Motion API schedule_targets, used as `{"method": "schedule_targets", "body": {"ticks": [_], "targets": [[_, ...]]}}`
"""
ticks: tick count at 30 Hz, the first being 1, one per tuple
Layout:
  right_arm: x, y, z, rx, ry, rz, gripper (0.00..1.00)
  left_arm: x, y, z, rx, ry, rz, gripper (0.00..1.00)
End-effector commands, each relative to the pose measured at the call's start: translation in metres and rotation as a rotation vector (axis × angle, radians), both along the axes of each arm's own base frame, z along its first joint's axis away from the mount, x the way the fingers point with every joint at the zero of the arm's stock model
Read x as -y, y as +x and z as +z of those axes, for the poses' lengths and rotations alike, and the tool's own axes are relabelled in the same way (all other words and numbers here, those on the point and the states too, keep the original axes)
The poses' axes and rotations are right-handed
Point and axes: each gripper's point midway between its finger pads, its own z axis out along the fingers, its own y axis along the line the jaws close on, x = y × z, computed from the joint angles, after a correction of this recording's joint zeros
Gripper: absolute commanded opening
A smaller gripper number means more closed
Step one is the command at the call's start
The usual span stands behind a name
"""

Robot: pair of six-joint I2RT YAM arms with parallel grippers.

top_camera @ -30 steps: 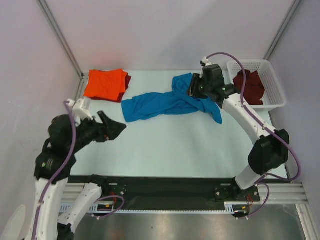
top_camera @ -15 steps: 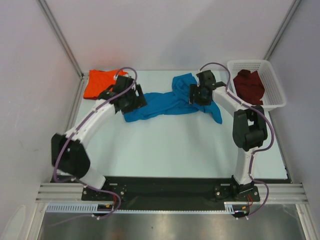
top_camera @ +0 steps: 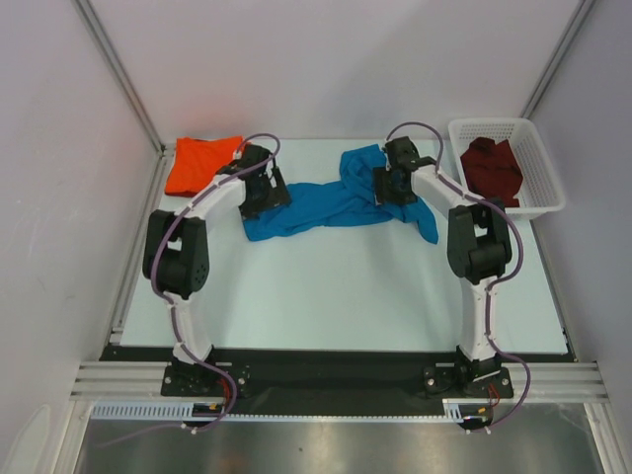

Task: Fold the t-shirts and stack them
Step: Flatten the tshirt out

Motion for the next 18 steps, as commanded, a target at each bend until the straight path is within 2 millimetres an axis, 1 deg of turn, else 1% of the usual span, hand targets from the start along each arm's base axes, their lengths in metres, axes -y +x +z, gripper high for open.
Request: {"method": "schedule_targets", "body": {"ticks": [1,2,3,4,5,7,9,10,11,12,13,14,15,16,17,18], "targets": [[0.009,0.019,0.003,0.031,-0.068,-0.010,0.68,0.009,0.021,-0.003,0.016,-0.034,-0.045,0.96],[0.011,0.018,0.002,0.025,-0.075,-0.016,0.60,0.010,0.022,-0.007,0.010,-0.043,-0.044,0.95],[0.009,0.019,0.003,0.030,-0.075,-0.017,0.56,0.009,0.024,-0.016,-0.006,-0.044,-0.041,0.93],[0.009,0.020,0.006,0.038,-0.075,-0.019,0.44,0.010,0.027,-0.018,-0.001,-0.045,-0.041,0.91],[0.008,0.021,0.008,0.050,-0.079,-0.019,0.32,0.017,0.024,-0.021,-0.019,-0.076,-0.061,0.90],[0.008,0.021,0.016,0.067,-0.081,-0.030,0.32,0.019,0.026,-0.024,-0.032,-0.078,-0.051,0.87],[0.006,0.019,0.020,0.070,-0.074,-0.027,0.31,0.016,0.023,-0.031,-0.054,-0.072,-0.030,0.84],[0.004,0.018,0.024,0.076,-0.067,-0.026,0.31,0.017,0.022,-0.038,-0.071,-0.072,-0.030,0.83],[0.004,0.017,0.023,0.076,-0.065,-0.029,0.22,0.018,0.020,-0.041,-0.083,-0.074,-0.031,0.82],[0.002,0.015,0.024,0.077,-0.065,-0.025,0.20,0.018,0.018,-0.042,-0.094,-0.074,-0.024,0.77],[0.004,0.013,0.027,0.075,-0.071,-0.041,0.19,0.018,0.017,-0.045,-0.100,-0.074,-0.023,0.64],[0.004,0.011,0.029,0.075,-0.074,-0.043,0.18,0.017,0.017,-0.045,-0.100,-0.073,-0.023,0.64],[0.004,0.010,0.031,0.076,-0.071,-0.049,0.13,0.017,0.019,-0.041,-0.084,-0.071,-0.020,0.42],[0.004,0.008,0.034,0.077,-0.077,-0.052,0.13,0.015,0.017,-0.042,-0.080,-0.062,-0.022,0.32],[0.005,0.006,0.044,0.089,-0.076,-0.059,0.06,0.013,0.017,-0.032,-0.055,-0.058,-0.022,0.15],[0.006,0.005,0.048,0.094,-0.081,-0.062,0.00,0.012,0.014,-0.030,-0.051,-0.054,-0.031,0.04]]}}
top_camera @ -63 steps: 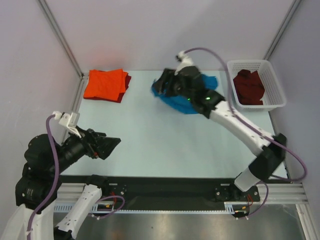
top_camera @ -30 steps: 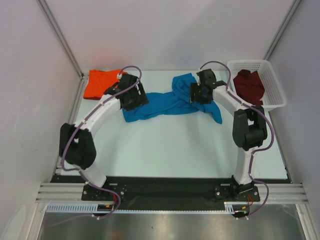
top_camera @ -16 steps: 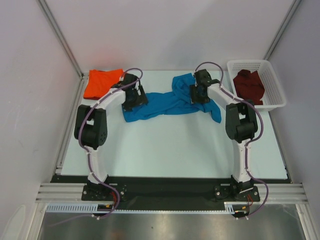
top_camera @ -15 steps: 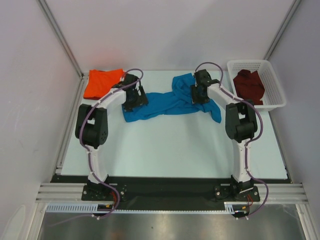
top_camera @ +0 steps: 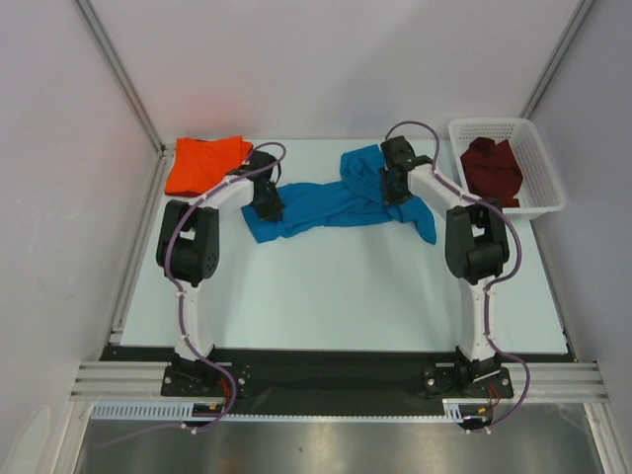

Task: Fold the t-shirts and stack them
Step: Flatten the tshirt out

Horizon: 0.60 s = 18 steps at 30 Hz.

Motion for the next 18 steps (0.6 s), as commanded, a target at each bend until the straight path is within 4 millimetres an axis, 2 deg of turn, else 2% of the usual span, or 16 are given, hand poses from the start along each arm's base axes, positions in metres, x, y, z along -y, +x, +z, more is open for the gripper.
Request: {"method": "schedule_targets", "body": {"ticks": [1,2,3,5,6,7,9,10,11,12,13,15,16,18], "targets": [[0.004,0.000,0.057,0.102,0.000,-0.039,0.00,-0.008,0.004,0.023,0.068,0.023,0.003,0.00],[0.006,-0.003,0.068,0.111,0.003,-0.043,0.00,-0.009,0.004,0.038,0.099,0.022,-0.003,0.00],[0.007,-0.005,0.076,0.120,0.005,-0.044,0.00,-0.012,0.000,0.041,0.103,0.037,-0.017,0.00],[0.015,-0.012,0.094,0.134,-0.012,-0.065,0.00,-0.020,-0.003,0.060,0.152,0.064,-0.008,0.00],[0.018,-0.018,0.113,0.155,0.000,-0.083,0.00,-0.024,-0.007,0.093,0.225,0.063,-0.008,0.00],[0.021,-0.022,0.124,0.165,0.001,-0.096,0.00,-0.035,-0.015,0.099,0.241,0.102,0.012,0.00],[0.027,-0.043,0.143,0.150,0.007,-0.112,0.00,-0.049,-0.031,0.128,0.306,0.137,0.026,0.00],[0.033,-0.055,0.166,0.186,0.008,-0.131,0.00,-0.060,-0.043,0.168,0.399,0.151,0.052,0.00],[0.037,-0.069,0.178,0.185,0.008,-0.139,0.00,-0.067,-0.052,0.191,0.454,0.159,0.064,0.00],[0.040,-0.078,0.188,0.197,0.018,-0.150,0.00,-0.074,-0.063,0.206,0.489,0.172,0.065,0.00],[0.043,-0.093,0.215,0.248,0.057,-0.164,0.00,-0.080,-0.080,0.245,0.592,0.155,0.077,0.00],[0.047,-0.109,0.237,0.281,0.072,-0.168,0.00,-0.088,-0.102,0.263,0.629,0.163,0.091,0.00],[0.053,-0.119,0.256,0.326,0.088,-0.186,0.00,-0.092,-0.118,0.283,0.681,0.146,0.100,0.00],[0.055,-0.127,0.277,0.368,0.118,-0.184,0.00,-0.096,-0.137,0.287,0.686,0.142,0.097,0.00]]}}
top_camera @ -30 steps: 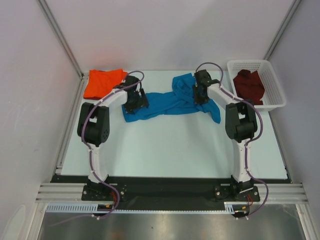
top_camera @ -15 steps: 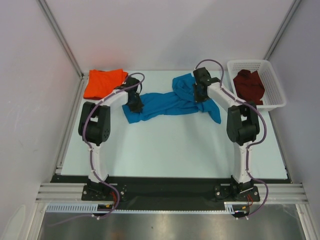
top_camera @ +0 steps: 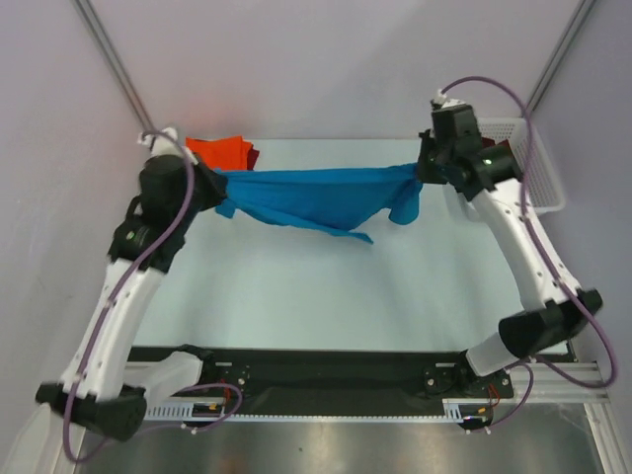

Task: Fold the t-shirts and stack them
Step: Flatten the tshirt out

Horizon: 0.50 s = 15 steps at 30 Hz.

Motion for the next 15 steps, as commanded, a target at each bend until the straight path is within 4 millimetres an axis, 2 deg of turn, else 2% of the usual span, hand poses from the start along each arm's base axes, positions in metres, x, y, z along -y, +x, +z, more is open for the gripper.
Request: {"method": "schedule_targets", "body": {"ticks": [1,2,4,5,6,8,9,10,11,12,13,14,15], "targets": [[0.029,-0.025,0.046,0.081,0.005,-0.083,0.00,-0.031,-0.032,-0.010,-0.035,0.095,0.077,0.00],[0.030,-0.025,0.053,0.097,0.016,-0.080,0.00,-0.032,-0.042,-0.002,-0.004,0.086,0.071,0.00],[0.031,-0.018,0.058,0.107,0.033,-0.078,0.00,-0.028,-0.048,-0.006,-0.003,0.094,0.027,0.00],[0.031,-0.006,0.047,0.077,0.041,-0.083,0.00,-0.026,-0.050,-0.008,-0.005,0.102,0.004,0.00],[0.027,0.005,0.050,0.085,0.095,-0.056,0.00,-0.021,-0.051,-0.014,-0.019,0.099,-0.025,0.00],[0.025,0.025,0.034,0.058,0.130,-0.056,0.03,-0.015,-0.050,-0.026,-0.052,0.105,-0.059,0.00],[0.015,0.042,0.009,-0.001,0.147,-0.027,0.11,-0.012,-0.048,-0.044,-0.105,0.114,-0.071,0.00],[0.013,0.054,-0.001,-0.012,0.149,-0.019,0.34,-0.001,-0.047,-0.053,-0.123,0.095,-0.126,0.00],[0.011,0.063,-0.014,-0.040,0.144,-0.016,0.50,0.007,-0.047,-0.063,-0.142,0.088,-0.163,0.11],[0.007,0.077,-0.047,-0.107,0.121,-0.013,0.62,0.012,-0.049,-0.089,-0.201,0.076,-0.176,0.24],[0.005,0.085,-0.054,-0.117,0.122,-0.012,0.79,0.015,-0.050,-0.098,-0.214,0.061,-0.179,0.45],[0.005,0.089,-0.066,-0.153,0.117,-0.022,0.83,0.014,-0.052,-0.109,-0.243,0.038,-0.150,0.72],[0.007,0.093,-0.080,-0.188,0.099,-0.043,0.85,0.011,-0.057,-0.121,-0.272,0.037,-0.134,0.77]]}}
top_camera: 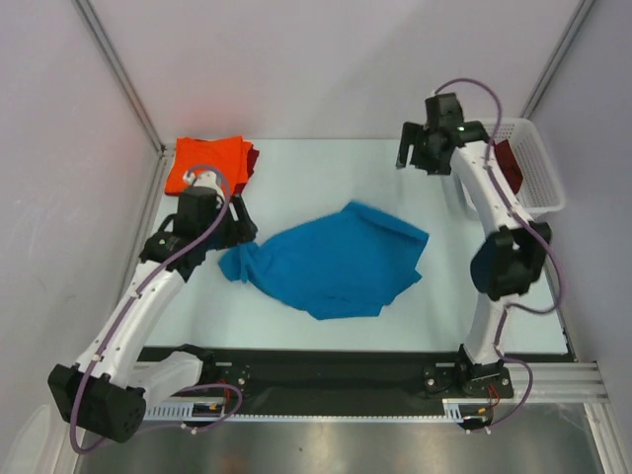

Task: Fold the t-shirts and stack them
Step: Flatten the tshirt out

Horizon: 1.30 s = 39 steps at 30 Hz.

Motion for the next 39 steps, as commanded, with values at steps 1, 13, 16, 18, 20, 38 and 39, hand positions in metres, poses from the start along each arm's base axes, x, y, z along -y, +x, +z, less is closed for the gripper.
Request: {"method": "schedule_targets", "body": {"ticks": [1,13,16,18,20,38,39], "targets": [[-0.001,0.009,-0.027,-0.093,-0.024,-0.004,0.87,0.001,-0.012,-0.017,-0.037,-0.026,0.008,0.81],[-0.069,-0.153,-0.042,-0.125,-0.195,0.299,0.47,-0.038,-0.063,-0.034,-0.185,-0.005,0.198,0.80],[-0.101,-0.206,-0.056,-0.139,-0.120,0.438,0.39,-0.040,-0.069,-0.050,-0.207,-0.040,0.210,0.78],[-0.115,-0.235,-0.066,-0.178,-0.039,0.484,0.45,-0.042,-0.071,-0.058,-0.221,-0.056,0.223,0.76],[-0.123,-0.263,-0.095,-0.275,0.026,0.497,0.63,-0.042,-0.071,-0.061,-0.227,-0.070,0.230,0.76],[-0.108,-0.294,-0.205,-0.453,0.007,0.286,0.52,-0.043,-0.085,-0.051,-0.222,-0.097,0.242,0.68],[-0.106,-0.295,-0.209,-0.435,-0.006,0.280,0.53,-0.045,-0.087,-0.047,-0.207,-0.096,0.245,0.68]]}}
